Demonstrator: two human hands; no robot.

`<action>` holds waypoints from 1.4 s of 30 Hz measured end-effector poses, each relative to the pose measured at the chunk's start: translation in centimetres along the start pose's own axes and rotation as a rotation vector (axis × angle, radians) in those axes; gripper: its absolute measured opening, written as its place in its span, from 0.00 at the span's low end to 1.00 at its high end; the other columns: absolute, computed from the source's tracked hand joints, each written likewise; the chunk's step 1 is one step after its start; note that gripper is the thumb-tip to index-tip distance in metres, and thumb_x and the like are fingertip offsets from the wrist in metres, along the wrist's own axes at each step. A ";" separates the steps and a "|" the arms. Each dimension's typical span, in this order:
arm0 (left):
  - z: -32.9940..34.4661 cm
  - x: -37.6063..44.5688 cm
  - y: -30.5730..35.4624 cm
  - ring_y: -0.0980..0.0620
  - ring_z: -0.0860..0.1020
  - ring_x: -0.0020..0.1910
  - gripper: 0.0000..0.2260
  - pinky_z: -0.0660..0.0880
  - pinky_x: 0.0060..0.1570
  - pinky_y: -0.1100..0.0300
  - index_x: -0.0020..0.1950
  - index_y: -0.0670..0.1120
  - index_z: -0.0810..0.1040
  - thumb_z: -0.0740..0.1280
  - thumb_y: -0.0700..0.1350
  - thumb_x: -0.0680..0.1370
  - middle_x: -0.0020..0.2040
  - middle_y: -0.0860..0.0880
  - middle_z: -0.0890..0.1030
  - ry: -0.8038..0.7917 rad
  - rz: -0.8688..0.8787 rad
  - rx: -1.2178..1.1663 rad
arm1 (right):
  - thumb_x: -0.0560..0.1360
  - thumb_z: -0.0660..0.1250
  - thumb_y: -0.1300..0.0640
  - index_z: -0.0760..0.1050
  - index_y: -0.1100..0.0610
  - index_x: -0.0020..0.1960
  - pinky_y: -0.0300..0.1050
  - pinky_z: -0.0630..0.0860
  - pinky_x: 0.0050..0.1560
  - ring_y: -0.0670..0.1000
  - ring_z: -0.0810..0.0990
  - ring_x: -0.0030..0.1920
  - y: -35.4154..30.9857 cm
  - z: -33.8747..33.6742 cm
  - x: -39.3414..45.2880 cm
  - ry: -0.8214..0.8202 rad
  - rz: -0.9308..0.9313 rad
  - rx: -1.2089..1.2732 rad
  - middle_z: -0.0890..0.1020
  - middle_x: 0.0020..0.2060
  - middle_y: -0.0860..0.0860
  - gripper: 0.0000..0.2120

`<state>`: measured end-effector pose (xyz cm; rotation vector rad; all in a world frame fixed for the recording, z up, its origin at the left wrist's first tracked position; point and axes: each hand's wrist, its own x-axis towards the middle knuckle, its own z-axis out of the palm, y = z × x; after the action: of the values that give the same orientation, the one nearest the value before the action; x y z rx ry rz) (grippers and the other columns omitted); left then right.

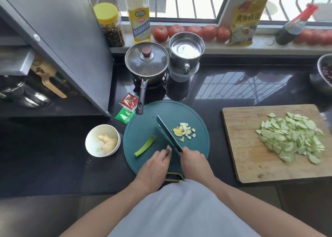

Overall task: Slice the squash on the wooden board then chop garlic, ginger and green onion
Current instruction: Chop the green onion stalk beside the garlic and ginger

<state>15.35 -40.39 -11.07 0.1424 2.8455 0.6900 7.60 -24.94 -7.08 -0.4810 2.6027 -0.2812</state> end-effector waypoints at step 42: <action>-1.1 0.3 0.4 0.46 0.74 0.53 0.14 0.78 0.48 0.50 0.62 0.44 0.76 0.66 0.33 0.77 0.57 0.48 0.74 -0.031 -0.028 0.013 | 0.78 0.56 0.58 0.59 0.53 0.44 0.50 0.64 0.33 0.60 0.70 0.35 0.8 0.7 -2.7 -0.181 0.046 -0.063 0.74 0.36 0.54 0.07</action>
<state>14.84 -40.49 -10.04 0.1144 2.8175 0.6581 9.98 -23.28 -6.79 -0.4461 2.4478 -0.1343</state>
